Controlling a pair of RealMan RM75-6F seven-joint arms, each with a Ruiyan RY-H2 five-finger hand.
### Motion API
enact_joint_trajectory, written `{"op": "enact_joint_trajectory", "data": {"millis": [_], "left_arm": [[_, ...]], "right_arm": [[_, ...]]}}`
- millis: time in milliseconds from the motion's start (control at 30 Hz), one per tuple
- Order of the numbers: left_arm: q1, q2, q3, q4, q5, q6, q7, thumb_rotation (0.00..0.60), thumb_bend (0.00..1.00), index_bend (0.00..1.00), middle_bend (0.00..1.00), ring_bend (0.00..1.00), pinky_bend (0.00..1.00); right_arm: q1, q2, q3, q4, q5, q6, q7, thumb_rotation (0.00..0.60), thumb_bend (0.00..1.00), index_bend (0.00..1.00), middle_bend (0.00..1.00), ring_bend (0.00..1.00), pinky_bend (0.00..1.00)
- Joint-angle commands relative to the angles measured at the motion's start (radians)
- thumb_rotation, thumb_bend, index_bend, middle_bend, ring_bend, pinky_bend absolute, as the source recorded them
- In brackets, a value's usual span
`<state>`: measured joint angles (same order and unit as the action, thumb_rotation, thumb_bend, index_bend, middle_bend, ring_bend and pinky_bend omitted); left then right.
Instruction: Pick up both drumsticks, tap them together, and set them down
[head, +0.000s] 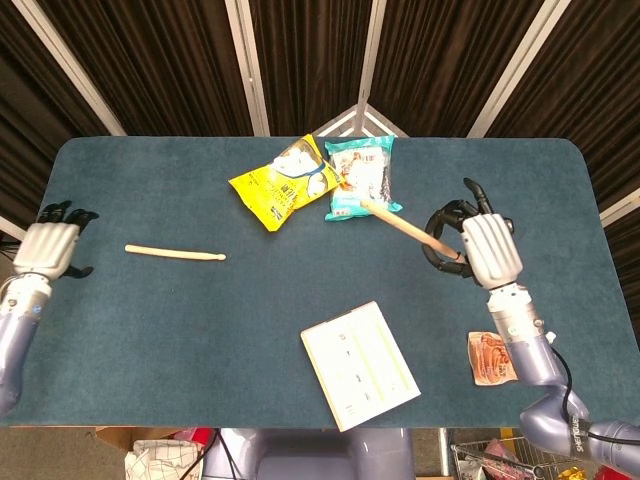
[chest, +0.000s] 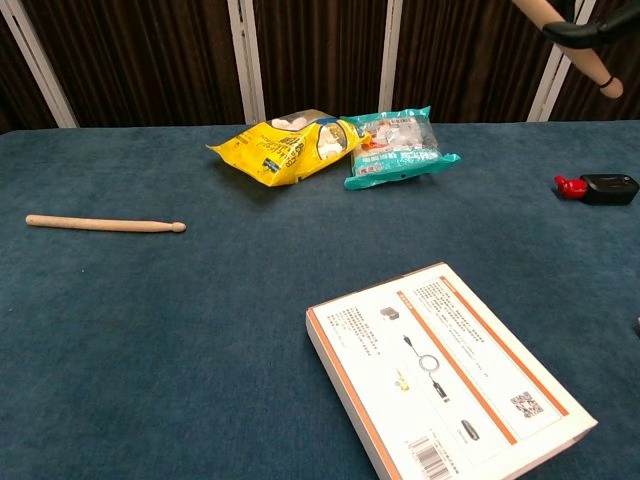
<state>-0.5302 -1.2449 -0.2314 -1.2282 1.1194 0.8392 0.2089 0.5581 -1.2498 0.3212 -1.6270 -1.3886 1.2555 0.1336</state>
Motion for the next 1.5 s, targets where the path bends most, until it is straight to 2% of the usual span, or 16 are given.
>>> {"op": "enact_joint_trajectory", "data": {"millis": [33, 300, 433, 533, 867, 1100, 1500], "left_arm": [[-0.047, -0.060, -0.007, 0.065, -0.013, -0.047, -0.032, 0.600, 0.29, 0.22, 0.20, 0.00, 0.00], [-0.107, -0.187, 0.022, 0.227, -0.011, -0.116, -0.053, 0.600, 0.32, 0.28, 0.27, 0.00, 0.00], [-0.121, -0.260, 0.028, 0.313, 0.008, -0.097, -0.074, 0.600, 0.35, 0.33, 0.33, 0.00, 0.00], [-0.128, -0.331, 0.032, 0.400, 0.040, -0.064, -0.122, 0.600, 0.35, 0.36, 0.34, 0.00, 0.00], [-0.166, -0.477, 0.056, 0.607, 0.101, -0.090, -0.240, 0.600, 0.36, 0.38, 0.35, 0.00, 0.00], [-0.176, -0.512, 0.073, 0.659, 0.129, -0.100, -0.263, 0.600, 0.39, 0.42, 0.41, 0.00, 0.00], [-0.165, -0.496, 0.070, 0.642, 0.119, -0.108, -0.223, 0.600, 0.40, 0.54, 0.53, 0.04, 0.00]], "right_arm": [[0.001, 0.008, 0.007, -0.002, 0.010, -0.001, -0.005, 0.600, 0.51, 0.71, 0.62, 0.36, 0.00], [0.003, 0.023, 0.025, -0.043, 0.049, 0.005, -0.048, 0.600, 0.51, 0.71, 0.62, 0.36, 0.00], [0.000, 0.020, 0.024, -0.056, 0.061, 0.013, -0.076, 0.600, 0.51, 0.71, 0.62, 0.36, 0.00], [-0.004, 0.016, 0.022, -0.061, 0.071, 0.019, -0.086, 0.600, 0.51, 0.71, 0.62, 0.36, 0.00], [-0.029, 0.022, 0.014, -0.054, 0.096, 0.035, -0.087, 0.600, 0.51, 0.71, 0.62, 0.36, 0.00], [-0.040, 0.027, 0.010, -0.049, 0.099, 0.040, -0.076, 0.600, 0.51, 0.71, 0.63, 0.36, 0.00], [-0.052, 0.030, 0.010, -0.048, 0.103, 0.048, -0.060, 0.600, 0.51, 0.72, 0.63, 0.37, 0.00]]}}
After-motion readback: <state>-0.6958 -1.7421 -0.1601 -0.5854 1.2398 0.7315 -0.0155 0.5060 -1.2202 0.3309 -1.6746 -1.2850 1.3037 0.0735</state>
